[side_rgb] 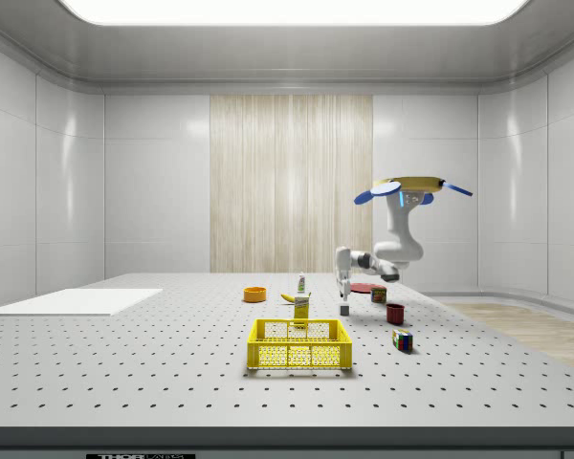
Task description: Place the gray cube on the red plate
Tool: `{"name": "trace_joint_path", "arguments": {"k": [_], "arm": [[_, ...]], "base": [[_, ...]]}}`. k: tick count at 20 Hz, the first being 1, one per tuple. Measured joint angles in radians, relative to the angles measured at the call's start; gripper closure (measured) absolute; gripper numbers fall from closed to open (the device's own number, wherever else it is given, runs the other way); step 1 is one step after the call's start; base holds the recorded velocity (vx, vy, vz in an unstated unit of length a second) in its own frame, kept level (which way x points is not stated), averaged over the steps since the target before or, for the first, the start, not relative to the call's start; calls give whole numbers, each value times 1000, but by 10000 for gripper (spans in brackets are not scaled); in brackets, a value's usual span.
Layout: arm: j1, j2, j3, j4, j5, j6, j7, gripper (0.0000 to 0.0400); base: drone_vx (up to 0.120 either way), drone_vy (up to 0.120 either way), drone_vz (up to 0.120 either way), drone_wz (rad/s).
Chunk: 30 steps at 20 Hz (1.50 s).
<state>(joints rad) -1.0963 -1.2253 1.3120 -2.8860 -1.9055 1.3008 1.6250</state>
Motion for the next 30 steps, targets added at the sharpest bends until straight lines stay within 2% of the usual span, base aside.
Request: {"name": "trace_joint_path", "arguments": {"k": [3,12,20,24,27,30], "arm": [[-4,-14,2,1,5,13,3,0],[-3,-68,-82,19,-63,92,-3,0],[-10,-98,-129,34,-102,139,-4,0],[-13,-107,-136,37,-106,151,-2,90],[-16,-113,-137,38,-106,158,0,122],[-18,-119,-137,39,-104,164,2,136]], "base": [[0,0,-93,0],[0,0,0,0],[0,0,0,0],[0,0,0,0],[0,0,0,0],[0,0,0,0]]}}
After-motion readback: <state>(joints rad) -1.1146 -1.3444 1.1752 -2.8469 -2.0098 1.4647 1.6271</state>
